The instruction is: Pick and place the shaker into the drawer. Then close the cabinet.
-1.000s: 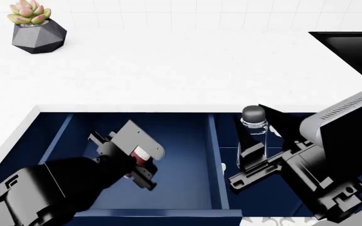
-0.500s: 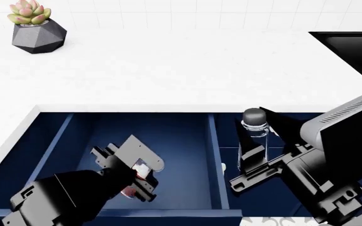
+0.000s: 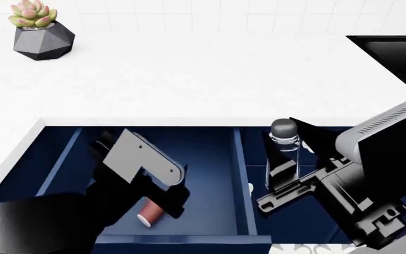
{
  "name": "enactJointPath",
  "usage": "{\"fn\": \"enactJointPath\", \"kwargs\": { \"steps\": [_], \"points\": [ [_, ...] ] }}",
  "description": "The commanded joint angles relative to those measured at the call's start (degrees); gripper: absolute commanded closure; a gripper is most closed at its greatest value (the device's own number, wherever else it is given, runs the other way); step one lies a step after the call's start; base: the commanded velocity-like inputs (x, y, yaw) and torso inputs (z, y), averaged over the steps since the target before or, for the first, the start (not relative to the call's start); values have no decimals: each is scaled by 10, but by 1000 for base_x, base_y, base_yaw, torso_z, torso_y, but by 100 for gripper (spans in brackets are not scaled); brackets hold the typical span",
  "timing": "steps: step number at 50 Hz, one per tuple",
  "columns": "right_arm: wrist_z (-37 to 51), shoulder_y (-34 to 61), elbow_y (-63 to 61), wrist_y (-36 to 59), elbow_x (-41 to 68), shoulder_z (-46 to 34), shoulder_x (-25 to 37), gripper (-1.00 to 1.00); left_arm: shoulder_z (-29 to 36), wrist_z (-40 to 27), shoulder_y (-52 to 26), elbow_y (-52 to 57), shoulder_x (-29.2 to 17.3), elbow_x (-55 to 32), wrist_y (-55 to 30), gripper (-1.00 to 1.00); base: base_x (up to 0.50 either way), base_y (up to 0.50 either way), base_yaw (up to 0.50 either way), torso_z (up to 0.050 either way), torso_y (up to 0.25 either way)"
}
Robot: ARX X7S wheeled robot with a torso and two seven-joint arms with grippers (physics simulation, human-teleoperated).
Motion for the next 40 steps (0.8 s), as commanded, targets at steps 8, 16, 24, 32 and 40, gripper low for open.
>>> {"fn": "enactJointPath", "kwargs": {
  "steps": [8, 16, 24, 32, 40],
  "points": [
    [-1, 62, 83, 0, 39, 0, 2, 100, -98, -104, -7, 123, -44, -140, 16, -100, 0, 0, 0, 0, 0],
    [-1, 94, 122, 0, 62, -3, 3, 100, -120, -128, -14, 127, -54, -162, 29, -100, 0, 0, 0, 0, 0],
    [-1, 108, 162, 0, 121, -8, 1, 100, -148, -176, -30, 116, -49, -170, 47, -100, 0, 0, 0, 0, 0],
    [-1, 141, 240, 0, 217, 18, 0, 100, -158, -190, -42, 106, -46, -168, 54, -100, 0, 0, 0, 0, 0],
    [0, 127, 284, 0, 257, 15, 0, 100, -157, -192, -47, 107, -42, -171, 55, -100, 0, 0, 0, 0, 0]
  ]
}}
